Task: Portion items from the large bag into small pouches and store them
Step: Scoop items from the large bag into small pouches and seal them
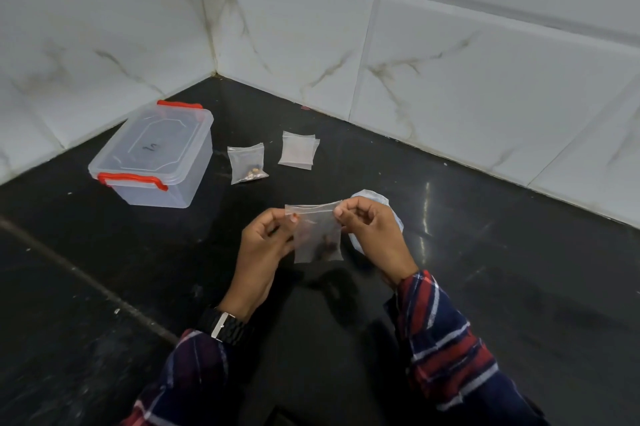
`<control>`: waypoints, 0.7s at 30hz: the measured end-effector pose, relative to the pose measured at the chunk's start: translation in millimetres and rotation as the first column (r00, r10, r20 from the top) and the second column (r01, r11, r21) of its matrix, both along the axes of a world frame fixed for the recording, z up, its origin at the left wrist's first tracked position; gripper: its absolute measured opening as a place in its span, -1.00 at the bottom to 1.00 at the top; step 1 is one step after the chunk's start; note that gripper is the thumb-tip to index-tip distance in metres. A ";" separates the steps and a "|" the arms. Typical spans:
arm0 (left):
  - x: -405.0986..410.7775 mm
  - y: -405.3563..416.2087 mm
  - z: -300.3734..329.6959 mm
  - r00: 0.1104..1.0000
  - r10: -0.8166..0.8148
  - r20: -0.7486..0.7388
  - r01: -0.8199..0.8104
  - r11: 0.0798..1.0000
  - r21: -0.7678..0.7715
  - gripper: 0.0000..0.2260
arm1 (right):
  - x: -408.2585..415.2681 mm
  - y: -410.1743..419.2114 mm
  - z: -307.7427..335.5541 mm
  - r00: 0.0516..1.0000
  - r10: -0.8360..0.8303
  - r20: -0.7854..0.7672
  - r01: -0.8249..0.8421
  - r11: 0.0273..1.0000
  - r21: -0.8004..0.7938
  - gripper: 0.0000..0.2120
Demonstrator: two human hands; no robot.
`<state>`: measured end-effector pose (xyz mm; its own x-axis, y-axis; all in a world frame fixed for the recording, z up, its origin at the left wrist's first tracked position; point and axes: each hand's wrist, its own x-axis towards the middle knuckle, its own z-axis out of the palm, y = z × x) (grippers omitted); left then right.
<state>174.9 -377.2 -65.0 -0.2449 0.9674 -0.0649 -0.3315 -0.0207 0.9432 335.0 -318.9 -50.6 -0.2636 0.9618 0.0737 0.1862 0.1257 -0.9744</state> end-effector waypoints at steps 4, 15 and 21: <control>-5.3 -0.6 1.2 0.999 0.047 0.005 -0.047 0.999 -0.001 -0.90 | -6.0 -2.0 0.5 0.998 0.026 -0.063 -0.028 0.999 -0.032 -0.95; -8.2 -0.3 11.7 1.000 0.010 0.006 -0.010 1.000 -0.026 -0.92 | -14.3 -4.0 -1.0 0.968 0.031 -0.249 -0.053 0.995 -0.081 -0.77; -8.0 2.7 14.3 0.998 -0.013 -0.058 0.011 0.999 -0.049 -0.93 | -19.8 -3.2 5.1 0.969 0.038 -0.243 -0.067 0.991 -0.112 -0.76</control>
